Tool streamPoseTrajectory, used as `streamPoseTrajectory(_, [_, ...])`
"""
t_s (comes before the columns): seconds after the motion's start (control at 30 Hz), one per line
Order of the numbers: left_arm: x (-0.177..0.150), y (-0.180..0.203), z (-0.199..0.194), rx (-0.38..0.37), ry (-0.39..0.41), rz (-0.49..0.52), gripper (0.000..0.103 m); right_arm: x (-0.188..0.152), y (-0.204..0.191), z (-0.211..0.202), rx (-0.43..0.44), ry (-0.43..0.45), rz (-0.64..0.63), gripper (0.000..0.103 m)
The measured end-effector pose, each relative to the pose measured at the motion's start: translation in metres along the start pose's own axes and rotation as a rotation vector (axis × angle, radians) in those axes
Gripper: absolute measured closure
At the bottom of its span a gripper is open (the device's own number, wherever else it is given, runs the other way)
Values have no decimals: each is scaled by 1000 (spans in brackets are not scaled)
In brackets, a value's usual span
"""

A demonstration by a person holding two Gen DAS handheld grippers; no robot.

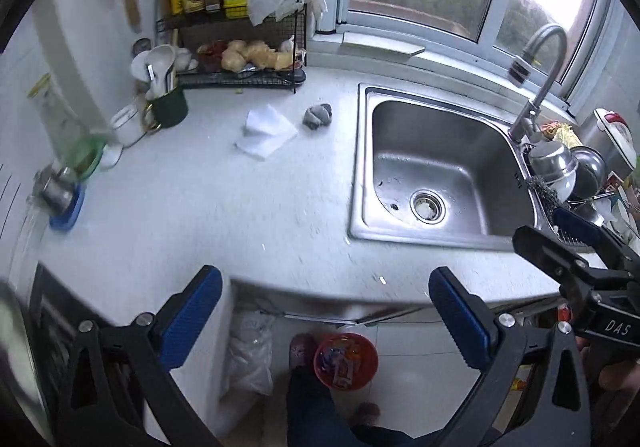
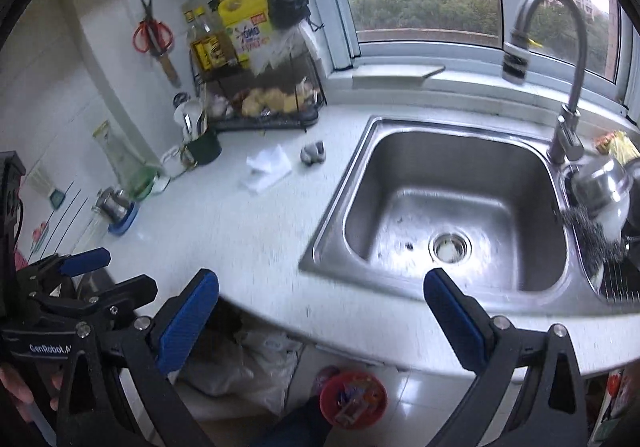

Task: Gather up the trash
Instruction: 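Raise both tools up to the counter beside the sink, then grasp the white paper towel with the left tool while the right tool grasps the grey cloth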

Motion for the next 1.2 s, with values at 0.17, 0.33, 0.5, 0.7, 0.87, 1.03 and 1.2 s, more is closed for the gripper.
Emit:
streamPoseTrajectory(0.17, [52,-39,33,-49,-61,2,1,40,-9,37,-25,0,19,1])
streamPoseTrajectory(0.33, [94,-72,72,-63,-126,53,1,74,-16,77,-63,-37,59,1])
streamPoseTrajectory(0.5, [131,-98,113,-116,-158,114,1,101,-20,118,-82,-62,85,1])
streamPoseTrajectory(0.7, [160,-120,166,-166,-206,173,1,122,-20,156,-118,-113,101,1])
streamPoseTrajectory(0.87, [176,-128,200,-217,-231,229,1,134,-22,182,-153,-152,85,1])
streamPoseTrajectory(1.03, [187,-131,230,-278,-264,281,1,135,-22,208,-172,-201,84,1])
streamPoseTrajectory(1.2, [187,-141,265,-299,-311,307,1,138,-22,232,-206,-237,89,1])
Point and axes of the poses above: each gripper's, at about its wrist camera, not at the fingertips, and z roughly the way its jaws point, y to its right, x to its top, the point moved 6 cm from there along z, roughly the way its jaws point, and after that the axes turned 6 degrees about -x, right-handed, at the moved point
